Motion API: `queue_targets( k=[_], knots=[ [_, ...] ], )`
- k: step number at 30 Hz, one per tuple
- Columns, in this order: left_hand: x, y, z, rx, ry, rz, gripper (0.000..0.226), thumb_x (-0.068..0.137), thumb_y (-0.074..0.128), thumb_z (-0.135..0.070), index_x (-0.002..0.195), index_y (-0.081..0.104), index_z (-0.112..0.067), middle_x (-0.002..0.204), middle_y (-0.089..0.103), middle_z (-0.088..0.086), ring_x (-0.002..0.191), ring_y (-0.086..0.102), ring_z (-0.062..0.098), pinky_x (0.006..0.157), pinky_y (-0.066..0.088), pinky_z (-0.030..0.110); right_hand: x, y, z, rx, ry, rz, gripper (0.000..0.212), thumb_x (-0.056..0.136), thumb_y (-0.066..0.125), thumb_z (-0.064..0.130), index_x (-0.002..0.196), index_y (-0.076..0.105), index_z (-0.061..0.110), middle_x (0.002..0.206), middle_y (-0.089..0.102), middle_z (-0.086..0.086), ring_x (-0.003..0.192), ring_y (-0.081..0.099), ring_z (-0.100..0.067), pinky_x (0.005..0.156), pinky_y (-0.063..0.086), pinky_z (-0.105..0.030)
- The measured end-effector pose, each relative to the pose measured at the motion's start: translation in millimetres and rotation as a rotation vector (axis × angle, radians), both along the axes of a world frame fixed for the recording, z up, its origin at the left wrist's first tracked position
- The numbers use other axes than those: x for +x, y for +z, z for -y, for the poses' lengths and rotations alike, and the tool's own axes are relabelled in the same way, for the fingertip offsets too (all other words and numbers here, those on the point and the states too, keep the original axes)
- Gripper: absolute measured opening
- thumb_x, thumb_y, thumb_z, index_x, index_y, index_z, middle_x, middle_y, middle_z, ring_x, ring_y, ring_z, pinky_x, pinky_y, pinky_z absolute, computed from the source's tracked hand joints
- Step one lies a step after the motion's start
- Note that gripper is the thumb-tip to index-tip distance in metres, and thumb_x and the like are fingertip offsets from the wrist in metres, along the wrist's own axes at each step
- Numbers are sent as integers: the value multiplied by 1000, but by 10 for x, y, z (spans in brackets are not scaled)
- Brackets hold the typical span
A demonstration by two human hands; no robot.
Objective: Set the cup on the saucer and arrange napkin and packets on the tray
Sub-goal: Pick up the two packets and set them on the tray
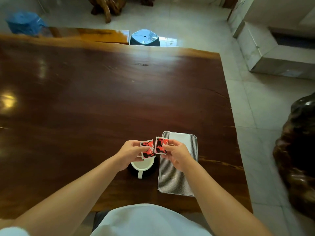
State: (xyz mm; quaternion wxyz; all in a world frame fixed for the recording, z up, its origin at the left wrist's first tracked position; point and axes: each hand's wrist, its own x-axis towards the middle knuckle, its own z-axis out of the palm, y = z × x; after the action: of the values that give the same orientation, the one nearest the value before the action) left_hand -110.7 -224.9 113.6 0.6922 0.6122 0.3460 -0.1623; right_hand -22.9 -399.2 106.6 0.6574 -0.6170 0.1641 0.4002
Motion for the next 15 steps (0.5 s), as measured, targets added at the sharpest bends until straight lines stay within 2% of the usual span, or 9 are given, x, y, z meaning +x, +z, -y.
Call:
queue_targets(
  k=[4,10,15],
  knots=[
    [-4,-12,47,-30,8,7,23,90,73,-12,112,69,-7,106,76,14,99,74,24,84,62,42,-71,10,21,18,12,-15,18,92,63,-4,108,67,3,107,73,-17,92,75,-27,65,59,-32],
    [-22,-48,77,37,43,-33,26,84,79,-15,105,68,-4,105,74,13,91,76,21,70,64,36,-160,29,13,59,46,-63,12,95,61,2,105,67,4,99,75,-17,87,76,-29,66,61,-35],
    [-32,-45,106,75,88,-29,28,81,82,-18,92,59,-6,101,72,13,93,74,24,69,65,41,-218,52,-61,72,111,-61,16,96,63,11,108,70,4,104,74,-19,88,75,-30,67,61,-34]
  ],
)
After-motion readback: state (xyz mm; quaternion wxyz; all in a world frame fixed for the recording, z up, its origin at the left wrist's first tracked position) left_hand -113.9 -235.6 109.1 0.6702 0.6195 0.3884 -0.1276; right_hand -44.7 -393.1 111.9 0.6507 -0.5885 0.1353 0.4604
